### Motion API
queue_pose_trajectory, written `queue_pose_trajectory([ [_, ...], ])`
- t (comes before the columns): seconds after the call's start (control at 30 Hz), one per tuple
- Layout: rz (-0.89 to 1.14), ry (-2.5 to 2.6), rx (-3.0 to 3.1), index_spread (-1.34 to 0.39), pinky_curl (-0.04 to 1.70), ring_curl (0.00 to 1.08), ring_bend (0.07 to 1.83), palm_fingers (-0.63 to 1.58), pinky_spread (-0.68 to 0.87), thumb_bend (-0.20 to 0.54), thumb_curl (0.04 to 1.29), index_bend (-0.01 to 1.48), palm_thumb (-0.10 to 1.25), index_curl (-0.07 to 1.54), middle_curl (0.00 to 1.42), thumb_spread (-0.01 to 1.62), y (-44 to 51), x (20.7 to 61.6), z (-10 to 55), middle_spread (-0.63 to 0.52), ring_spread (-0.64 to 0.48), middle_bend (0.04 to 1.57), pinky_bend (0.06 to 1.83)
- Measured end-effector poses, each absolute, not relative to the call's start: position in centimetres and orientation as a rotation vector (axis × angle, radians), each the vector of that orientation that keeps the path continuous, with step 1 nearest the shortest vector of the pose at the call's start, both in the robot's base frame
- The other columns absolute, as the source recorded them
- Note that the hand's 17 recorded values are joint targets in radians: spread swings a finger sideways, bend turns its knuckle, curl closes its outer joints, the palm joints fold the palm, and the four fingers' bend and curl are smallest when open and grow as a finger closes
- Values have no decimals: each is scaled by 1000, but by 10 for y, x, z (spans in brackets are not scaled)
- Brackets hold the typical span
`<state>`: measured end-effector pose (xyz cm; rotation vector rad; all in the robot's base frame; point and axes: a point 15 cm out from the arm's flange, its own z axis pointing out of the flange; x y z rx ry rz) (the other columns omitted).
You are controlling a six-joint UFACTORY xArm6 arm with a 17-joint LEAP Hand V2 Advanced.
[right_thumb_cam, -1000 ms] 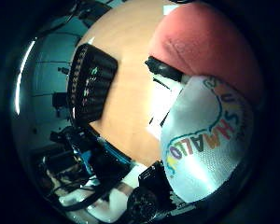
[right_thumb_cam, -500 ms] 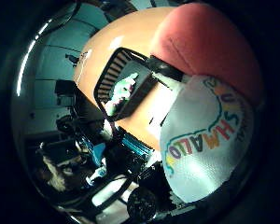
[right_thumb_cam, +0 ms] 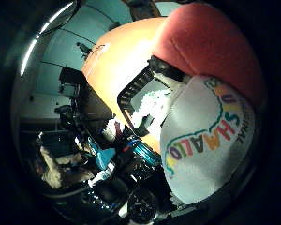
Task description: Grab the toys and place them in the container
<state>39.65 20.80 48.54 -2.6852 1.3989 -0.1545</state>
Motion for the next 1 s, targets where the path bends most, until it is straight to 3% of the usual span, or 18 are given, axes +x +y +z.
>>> queue_pose_trajectory([
  [0.5, -156, 1279, -2698, -317, 942, 653, 1367, 1075, -258, -26, 488, 928, 952, 877, 790, 1123, 288, 400, 459, -177, -224, 1235, 1110],
  [0.6, -154, 1275, -2700, -344, 898, 629, 1303, 986, -312, -33, 430, 793, 849, 858, 763, 1160, 288, 399, 459, -196, -232, 1182, 1048],
  [0.77, -155, 1261, -2705, -416, 833, 593, 1268, 596, -407, -31, 356, 352, 713, 733, 710, 1151, 287, 399, 460, -240, -258, 1046, 982],
  [0.87, -159, 1246, -2705, -446, 805, 569, 1232, 436, -366, -48, 309, 271, 564, 661, 672, 1118, 288, 399, 462, -247, -257, 933, 883],
  [1.0, -137, 1185, -2719, -449, 764, 517, 1079, 231, -147, -33, 276, 291, 438, 601, 623, 1071, 293, 396, 463, -226, -220, 826, 699],
])
